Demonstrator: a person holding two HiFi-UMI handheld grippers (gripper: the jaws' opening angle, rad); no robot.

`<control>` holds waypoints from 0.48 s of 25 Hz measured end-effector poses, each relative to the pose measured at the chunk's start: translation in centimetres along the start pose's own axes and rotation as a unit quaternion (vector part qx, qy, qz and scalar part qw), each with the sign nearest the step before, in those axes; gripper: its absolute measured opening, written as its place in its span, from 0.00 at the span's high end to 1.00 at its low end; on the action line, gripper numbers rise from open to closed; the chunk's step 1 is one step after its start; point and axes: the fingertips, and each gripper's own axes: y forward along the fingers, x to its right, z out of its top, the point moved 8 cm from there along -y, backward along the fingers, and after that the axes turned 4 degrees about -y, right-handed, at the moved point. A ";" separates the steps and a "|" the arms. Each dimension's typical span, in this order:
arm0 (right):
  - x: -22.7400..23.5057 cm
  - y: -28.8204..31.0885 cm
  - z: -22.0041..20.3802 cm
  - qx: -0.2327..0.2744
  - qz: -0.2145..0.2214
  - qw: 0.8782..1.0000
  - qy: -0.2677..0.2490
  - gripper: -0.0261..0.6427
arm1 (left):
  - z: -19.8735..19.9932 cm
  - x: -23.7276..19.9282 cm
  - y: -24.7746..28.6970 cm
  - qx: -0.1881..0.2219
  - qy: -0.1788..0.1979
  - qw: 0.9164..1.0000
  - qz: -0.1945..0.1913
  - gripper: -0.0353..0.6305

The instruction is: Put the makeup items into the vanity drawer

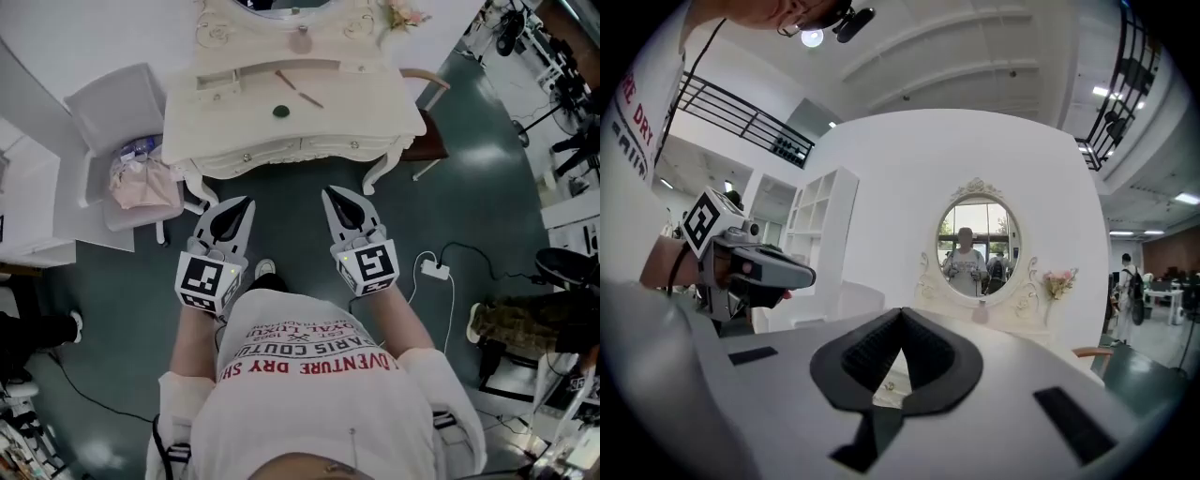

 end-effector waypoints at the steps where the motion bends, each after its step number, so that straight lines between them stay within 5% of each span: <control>1: 0.0 2.1 0.4 -0.002 -0.004 1.000 0.001 0.96 | 0.3 -2.2 0.6 0.000 -0.002 1.000 -0.001 0.94; 6: 0.1 10.9 2.3 -0.017 -0.014 1.000 0.007 0.96 | 2.0 -11.6 3.1 -0.006 -0.011 1.000 -0.004 0.94; 12: 0.7 17.3 2.0 -0.052 -0.010 0.998 0.016 0.96 | 1.8 -17.9 5.3 -0.023 -0.031 0.999 0.002 0.94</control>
